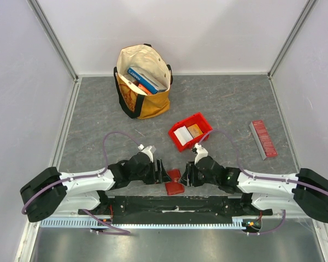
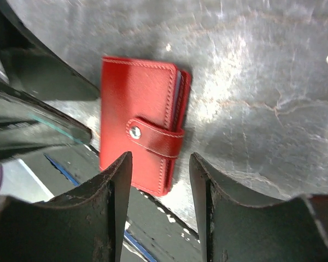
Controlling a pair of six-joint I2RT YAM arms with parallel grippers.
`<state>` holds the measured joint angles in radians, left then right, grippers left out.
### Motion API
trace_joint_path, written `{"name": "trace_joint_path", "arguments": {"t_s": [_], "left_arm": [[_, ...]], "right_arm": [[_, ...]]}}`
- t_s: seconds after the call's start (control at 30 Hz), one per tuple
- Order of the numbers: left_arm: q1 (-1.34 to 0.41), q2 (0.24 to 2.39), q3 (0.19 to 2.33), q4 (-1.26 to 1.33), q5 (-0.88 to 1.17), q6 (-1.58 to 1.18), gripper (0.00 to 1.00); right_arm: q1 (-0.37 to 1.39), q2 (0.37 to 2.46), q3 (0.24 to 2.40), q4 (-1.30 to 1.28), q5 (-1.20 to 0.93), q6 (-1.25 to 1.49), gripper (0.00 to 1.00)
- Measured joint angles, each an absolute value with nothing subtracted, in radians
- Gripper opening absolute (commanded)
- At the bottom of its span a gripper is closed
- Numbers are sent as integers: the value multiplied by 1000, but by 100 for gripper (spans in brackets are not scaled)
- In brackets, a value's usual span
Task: Put the credit cards into the card holder
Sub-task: Pick up the card holder from the corner of the board.
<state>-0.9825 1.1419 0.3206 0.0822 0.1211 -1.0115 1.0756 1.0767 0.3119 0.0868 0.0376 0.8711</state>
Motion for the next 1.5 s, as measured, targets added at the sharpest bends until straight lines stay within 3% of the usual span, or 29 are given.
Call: {"name": "trace_joint_path", "arguments": {"t_s": [0.13, 0.37, 0.6, 0.77, 0.97, 1.23, 1.5], "left_arm": [[-982, 1146, 306, 101, 115, -1024, 61], [-979, 1220, 304, 179, 135, -1029, 45], [-976, 1249, 305, 216, 136, -1029, 46], [-979, 1202, 303, 183, 120, -1029, 69], [-976, 1050, 263, 107, 46, -1029, 85], [-850, 847, 103, 214, 110, -1025, 88], [-825, 940, 108, 416, 279, -981, 83]], "right_arm": [[1075, 1144, 305, 112, -14, 873, 50], [1074, 1235, 299, 240, -95, 901, 36], [1072, 1229, 271, 263, -93, 932, 0], [1076, 1163, 266, 257, -66, 943, 0], [1076, 1042, 208, 295, -33, 951, 0], [1076, 922, 137, 329, -26, 958, 0], [1076, 908, 137, 389, -30, 962, 0]]}}
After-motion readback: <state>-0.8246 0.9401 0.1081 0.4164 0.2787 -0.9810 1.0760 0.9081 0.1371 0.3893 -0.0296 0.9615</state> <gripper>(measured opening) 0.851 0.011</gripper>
